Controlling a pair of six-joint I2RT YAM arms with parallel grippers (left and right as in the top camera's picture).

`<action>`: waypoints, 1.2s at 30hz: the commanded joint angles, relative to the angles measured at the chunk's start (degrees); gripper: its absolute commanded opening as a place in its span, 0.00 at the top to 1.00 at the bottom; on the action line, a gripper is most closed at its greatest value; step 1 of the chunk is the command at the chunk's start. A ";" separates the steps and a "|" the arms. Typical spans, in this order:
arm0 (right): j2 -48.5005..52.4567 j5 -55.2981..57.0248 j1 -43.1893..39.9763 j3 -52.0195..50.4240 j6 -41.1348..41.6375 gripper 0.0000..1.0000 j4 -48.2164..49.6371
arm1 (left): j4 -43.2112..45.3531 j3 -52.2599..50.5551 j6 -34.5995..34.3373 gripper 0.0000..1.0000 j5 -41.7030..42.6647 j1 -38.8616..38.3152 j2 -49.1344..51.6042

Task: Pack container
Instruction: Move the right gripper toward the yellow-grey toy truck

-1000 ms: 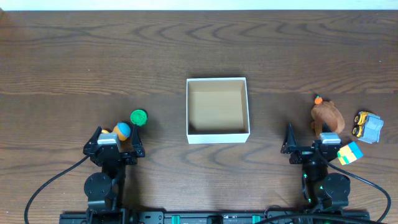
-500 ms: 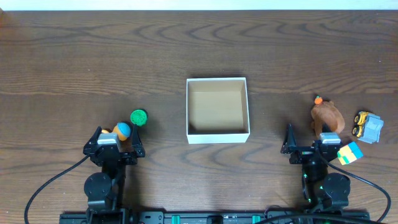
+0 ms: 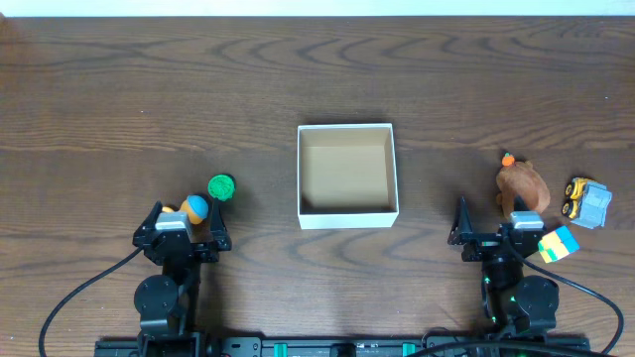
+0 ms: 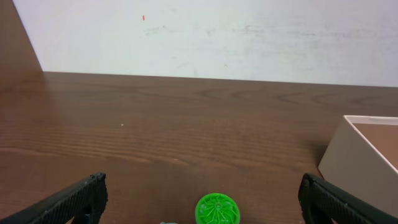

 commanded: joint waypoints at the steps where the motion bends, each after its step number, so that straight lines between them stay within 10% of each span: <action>1: -0.35 -0.72 0.26 -0.24 0.31 0.01 0.00 | -0.92 -1.60 0.20 0.02 -0.17 0.39 -0.35; 18: 2.78 0.87 0.20 2.91 5.07 0.01 -1.86 | -5.31 1.44 -7.37 0.02 -0.13 0.39 0.57; 36: 53.90 -6.56 -22.49 58.03 -1.33 0.01 -43.89 | -35.52 37.59 -7.89 0.02 4.59 0.42 33.73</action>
